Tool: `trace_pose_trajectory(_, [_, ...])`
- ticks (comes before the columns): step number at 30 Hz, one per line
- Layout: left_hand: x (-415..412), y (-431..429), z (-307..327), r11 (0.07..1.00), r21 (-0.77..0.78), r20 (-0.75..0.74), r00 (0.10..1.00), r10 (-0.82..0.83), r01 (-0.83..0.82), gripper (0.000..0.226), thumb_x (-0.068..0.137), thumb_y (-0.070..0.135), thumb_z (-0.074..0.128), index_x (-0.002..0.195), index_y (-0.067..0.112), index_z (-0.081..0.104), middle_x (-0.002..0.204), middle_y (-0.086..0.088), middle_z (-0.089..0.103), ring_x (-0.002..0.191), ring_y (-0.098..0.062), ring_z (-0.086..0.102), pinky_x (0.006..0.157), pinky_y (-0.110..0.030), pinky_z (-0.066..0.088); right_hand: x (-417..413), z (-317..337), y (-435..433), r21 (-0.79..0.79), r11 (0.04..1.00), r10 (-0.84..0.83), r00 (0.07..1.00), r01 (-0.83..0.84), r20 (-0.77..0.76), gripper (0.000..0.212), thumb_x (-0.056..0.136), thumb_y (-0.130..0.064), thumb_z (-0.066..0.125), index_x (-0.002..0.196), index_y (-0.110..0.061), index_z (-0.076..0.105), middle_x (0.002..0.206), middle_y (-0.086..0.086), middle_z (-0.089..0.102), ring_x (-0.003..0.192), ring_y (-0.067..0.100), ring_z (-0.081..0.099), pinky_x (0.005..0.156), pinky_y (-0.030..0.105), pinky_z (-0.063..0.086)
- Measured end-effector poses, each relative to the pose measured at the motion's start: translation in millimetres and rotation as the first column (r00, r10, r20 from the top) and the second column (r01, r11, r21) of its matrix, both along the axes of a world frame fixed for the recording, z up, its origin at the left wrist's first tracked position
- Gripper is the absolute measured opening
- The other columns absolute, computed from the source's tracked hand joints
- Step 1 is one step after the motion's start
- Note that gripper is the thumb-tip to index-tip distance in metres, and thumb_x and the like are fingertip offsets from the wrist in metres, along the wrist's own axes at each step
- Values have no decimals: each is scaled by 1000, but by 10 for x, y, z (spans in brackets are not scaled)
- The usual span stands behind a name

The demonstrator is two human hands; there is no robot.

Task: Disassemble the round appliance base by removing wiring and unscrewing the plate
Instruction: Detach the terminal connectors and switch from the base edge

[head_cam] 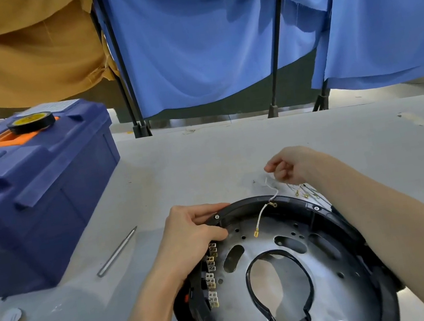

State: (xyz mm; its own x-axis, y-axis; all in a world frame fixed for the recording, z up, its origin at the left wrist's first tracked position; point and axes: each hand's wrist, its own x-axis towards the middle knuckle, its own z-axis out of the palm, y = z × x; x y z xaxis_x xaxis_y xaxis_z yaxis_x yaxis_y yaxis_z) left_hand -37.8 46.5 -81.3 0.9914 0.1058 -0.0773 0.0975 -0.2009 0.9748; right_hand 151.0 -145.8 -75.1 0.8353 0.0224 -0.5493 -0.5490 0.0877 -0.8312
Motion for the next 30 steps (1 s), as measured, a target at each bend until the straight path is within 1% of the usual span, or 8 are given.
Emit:
trace_pose_trajectory(7, [-10, -7, 21, 1000, 19, -7, 1000, 1, -1, 49, 68, -14, 63, 91, 26, 78, 82, 3, 77, 78, -17, 74, 75, -31, 60, -86, 70, -163, -150, 974, 181, 981, -169, 67, 19, 98, 2, 40, 80, -6, 41, 49, 13, 54, 26, 7, 25, 27, 13, 20])
trace_pose_trajectory(13, [-21, -19, 28, 1000, 29, -9, 1000, 7, -7, 48, 66, -13, 64, 94, 24, 78, 83, 2, 77, 81, -18, 74, 82, -38, 59, -243, 141, -260, -498, 815, 424, 890, -295, 166, 5, 95, 2, 46, 98, 5, 48, 45, 18, 55, 29, 11, 23, 33, 16, 20])
trace_pose_trajectory(16, [-17, -20, 29, 1000, 26, -11, 1000, 9, -9, 49, 67, -14, 64, 94, 24, 78, 84, 1, 77, 82, -18, 74, 84, -42, 58, -320, 120, -263, -601, 754, 485, 841, -264, 239, 45, 92, 3, 54, 131, 13, 35, 44, 16, 57, 29, 11, 25, 34, 17, 21])
trace_pose_trajectory(18, [-23, -19, 30, 1000, 22, -15, 1000, 8, -8, 49, 67, -14, 63, 94, 24, 78, 86, 1, 77, 84, -20, 74, 86, -43, 57, -349, 150, -270, -621, 747, 507, 808, -237, 301, 55, 93, -3, 57, 143, -3, 36, 44, 12, 58, 29, 12, 28, 33, 18, 23])
trace_pose_trajectory(20, [-25, -17, 27, 1000, 18, -18, 1000, 8, -7, 49, 67, -13, 63, 94, 24, 78, 86, 0, 77, 85, -21, 73, 86, -45, 57, -399, 272, -294, -633, 714, 598, 730, -299, 330, 39, 92, -7, 61, 129, -15, 58, 50, 11, 61, 32, 13, 29, 34, 20, 25])
trace_pose_trajectory(24, [-18, -20, 24, 1000, 16, -20, 1000, 13, -13, 49, 66, -14, 63, 94, 24, 78, 86, 0, 77, 84, -20, 74, 86, -45, 57, -539, 480, -389, -685, 449, 859, 487, -573, 156, 28, 87, -2, 63, 103, -21, 75, 70, 9, 70, 38, 13, 44, 38, 20, 35])
trace_pose_trajectory(27, [-16, -25, 22, 1000, 19, -17, 1000, 18, -18, 49, 66, -14, 64, 94, 24, 78, 86, 1, 77, 84, -18, 74, 87, -44, 57, -606, 484, -350, -768, 344, 899, 425, -540, 104, 21, 82, 0, 68, 91, -16, 78, 83, 10, 73, 46, 15, 60, 43, 21, 46])
trace_pose_trajectory(30, [-15, -23, 17, 1000, 22, -12, 1000, 18, -17, 48, 66, -13, 65, 93, 25, 78, 85, 1, 77, 84, -19, 73, 88, -45, 56, -638, 451, -305, -826, 361, 892, 418, -434, 170, 6, 80, -8, 75, 78, -13, 77, 83, 12, 74, 52, 14, 65, 52, 24, 53])
